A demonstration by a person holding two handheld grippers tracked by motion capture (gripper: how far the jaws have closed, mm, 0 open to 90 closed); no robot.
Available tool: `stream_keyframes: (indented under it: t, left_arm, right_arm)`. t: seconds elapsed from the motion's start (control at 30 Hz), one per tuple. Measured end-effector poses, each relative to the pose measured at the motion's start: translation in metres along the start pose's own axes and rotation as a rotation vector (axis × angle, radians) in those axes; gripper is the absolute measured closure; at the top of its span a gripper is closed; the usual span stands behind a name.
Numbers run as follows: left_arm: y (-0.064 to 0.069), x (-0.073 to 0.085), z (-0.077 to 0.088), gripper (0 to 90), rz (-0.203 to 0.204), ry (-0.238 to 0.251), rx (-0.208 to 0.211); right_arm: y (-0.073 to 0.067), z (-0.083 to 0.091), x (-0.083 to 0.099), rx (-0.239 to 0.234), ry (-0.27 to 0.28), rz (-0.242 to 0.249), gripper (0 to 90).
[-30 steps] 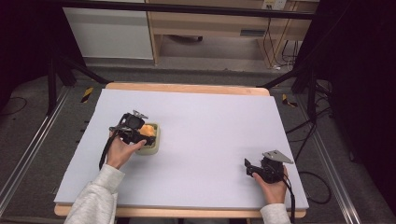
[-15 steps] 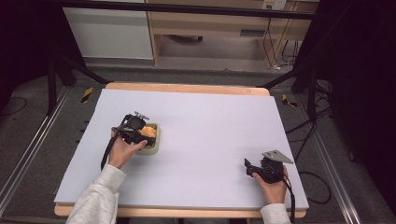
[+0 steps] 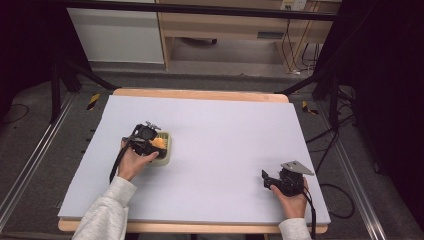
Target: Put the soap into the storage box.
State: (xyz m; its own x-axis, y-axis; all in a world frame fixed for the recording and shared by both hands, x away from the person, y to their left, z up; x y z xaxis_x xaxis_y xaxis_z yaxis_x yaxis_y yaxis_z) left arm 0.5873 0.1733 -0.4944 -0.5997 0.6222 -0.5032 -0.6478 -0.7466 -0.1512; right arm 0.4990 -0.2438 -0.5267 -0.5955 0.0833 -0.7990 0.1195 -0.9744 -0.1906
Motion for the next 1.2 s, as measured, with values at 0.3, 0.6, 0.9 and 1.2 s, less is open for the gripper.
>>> stream_keyframes:
  t: [0.3, 0.6, 0.9, 1.2]
  left_arm:
    - [0.001, 0.0, -0.002, 26.5, 0.002, 0.002, -0.012]
    - [0.0, 0.001, -0.003, 26.2, 0.014, 0.022, -0.014]
    - [0.001, -0.001, 0.001, 23.5, 0.009, 0.037, -0.019]
    - [0.003, -0.002, 0.011, 21.9, 0.002, 0.076, -0.032]
  right_arm:
    - [0.0, 0.0, 0.0, 0.0, 0.001, 0.001, 16.6]
    - [0.0, 0.0, 0.0, 0.001, 0.0, 0.001, 16.5]
    - [0.0, 0.0, 0.0, 0.0, 0.0, 0.001, 16.5]
    - [0.0, 0.0, 0.0, 0.001, 0.001, 0.001, 16.5]
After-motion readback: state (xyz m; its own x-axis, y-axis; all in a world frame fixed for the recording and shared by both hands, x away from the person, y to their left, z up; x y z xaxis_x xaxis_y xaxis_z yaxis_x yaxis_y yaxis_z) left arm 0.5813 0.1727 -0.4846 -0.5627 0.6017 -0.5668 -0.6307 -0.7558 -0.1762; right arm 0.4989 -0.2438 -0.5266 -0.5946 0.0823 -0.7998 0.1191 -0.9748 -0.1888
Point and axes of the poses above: each handheld gripper's, and its own axes: z roughly backward along the jaws, x roughly out of its underside, y roughly to its right, the point moved 7 cm from there along -z, roughly forward along the jaws, and after that the axes turned 12 degrees about -z, right-handed, at the moved point
